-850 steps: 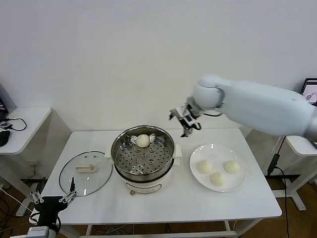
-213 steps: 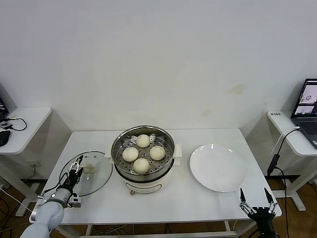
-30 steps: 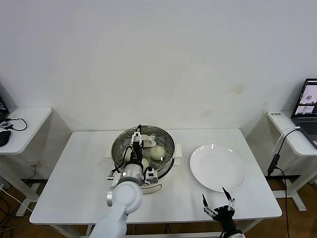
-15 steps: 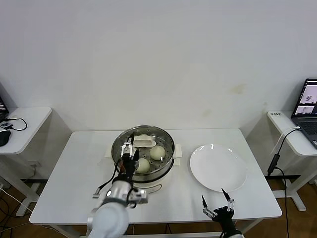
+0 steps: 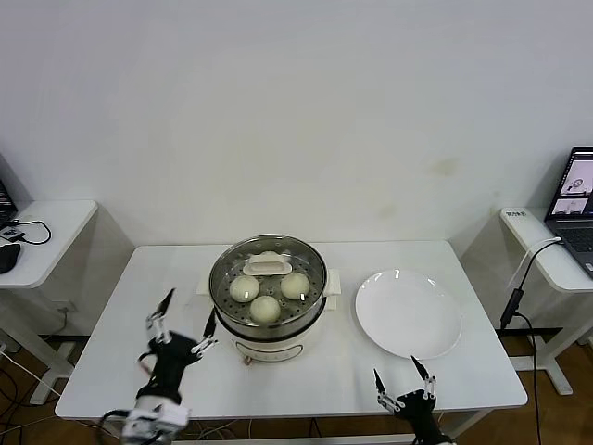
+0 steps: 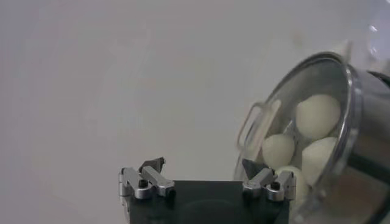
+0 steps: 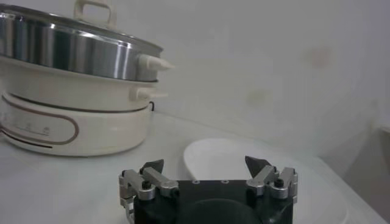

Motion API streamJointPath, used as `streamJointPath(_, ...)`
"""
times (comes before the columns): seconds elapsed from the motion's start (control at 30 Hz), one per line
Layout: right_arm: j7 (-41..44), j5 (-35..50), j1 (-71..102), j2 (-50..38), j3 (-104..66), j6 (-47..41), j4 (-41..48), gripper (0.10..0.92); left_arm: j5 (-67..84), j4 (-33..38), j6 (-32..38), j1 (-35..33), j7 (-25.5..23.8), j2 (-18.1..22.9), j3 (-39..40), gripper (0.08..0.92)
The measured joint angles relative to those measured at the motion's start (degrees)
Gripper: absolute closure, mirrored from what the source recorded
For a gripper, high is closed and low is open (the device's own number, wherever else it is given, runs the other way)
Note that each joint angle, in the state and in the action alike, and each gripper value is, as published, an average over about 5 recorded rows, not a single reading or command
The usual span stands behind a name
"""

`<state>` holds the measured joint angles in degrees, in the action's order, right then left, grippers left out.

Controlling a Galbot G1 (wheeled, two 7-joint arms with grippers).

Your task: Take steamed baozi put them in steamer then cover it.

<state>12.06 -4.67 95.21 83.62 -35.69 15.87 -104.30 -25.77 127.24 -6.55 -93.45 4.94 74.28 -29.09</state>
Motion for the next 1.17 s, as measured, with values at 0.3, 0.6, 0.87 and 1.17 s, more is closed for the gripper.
streamJointPath(0.3, -0.3, 3.9, 1.9, -2.0, 0.6, -2.6, -3.0, 0.202, 23.7, -1.9, 6.1, -8.5, 4.2, 1.4, -3.4, 0.177)
streamJointPath(0.6, -1.6, 6.8, 3.6, -3.3, 1.7, -5.9, -6.2, 0.202, 33.5, -4.8, 9.1, -11.0, 5.4, 1.6, -4.0, 0.177)
streamJointPath(0.87, -2.9, 9.0, 4.5, -4.2, 2.9, -9.2, -8.2, 0.202, 37.3, -6.7, 10.2, -11.4, 6.6, 1.0, -3.9, 0.177)
streamJointPath(1.17, -4.3, 10.3, 5.5, -4.3, 3.4, -12.4, -10.3, 0.202, 39.1, -8.2, 10.7, -10.9, 6.9, 0.1, -3.2, 0.177)
